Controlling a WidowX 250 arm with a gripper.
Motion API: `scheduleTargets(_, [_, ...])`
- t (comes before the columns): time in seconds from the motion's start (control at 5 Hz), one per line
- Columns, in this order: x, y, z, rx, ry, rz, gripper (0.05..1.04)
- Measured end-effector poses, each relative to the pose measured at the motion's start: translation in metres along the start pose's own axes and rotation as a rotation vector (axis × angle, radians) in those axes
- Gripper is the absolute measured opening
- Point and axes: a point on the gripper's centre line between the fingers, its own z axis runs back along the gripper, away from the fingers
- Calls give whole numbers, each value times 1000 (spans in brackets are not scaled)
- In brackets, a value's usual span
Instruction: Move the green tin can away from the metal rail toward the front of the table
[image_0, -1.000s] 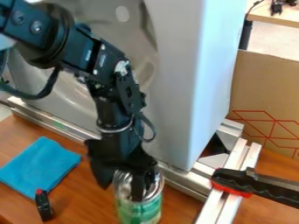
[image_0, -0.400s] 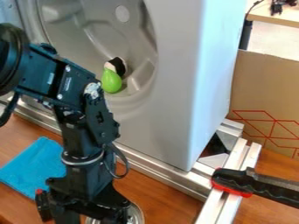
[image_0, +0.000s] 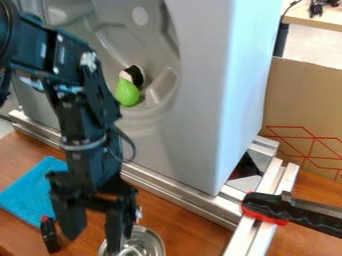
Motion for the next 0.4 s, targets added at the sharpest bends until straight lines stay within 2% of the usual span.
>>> scheduleTargets(0.2, [-1, 6, 26, 57, -50, -69, 1000])
scheduleTargets(0.4, [-12, 19, 38, 178, 42, -170, 1000])
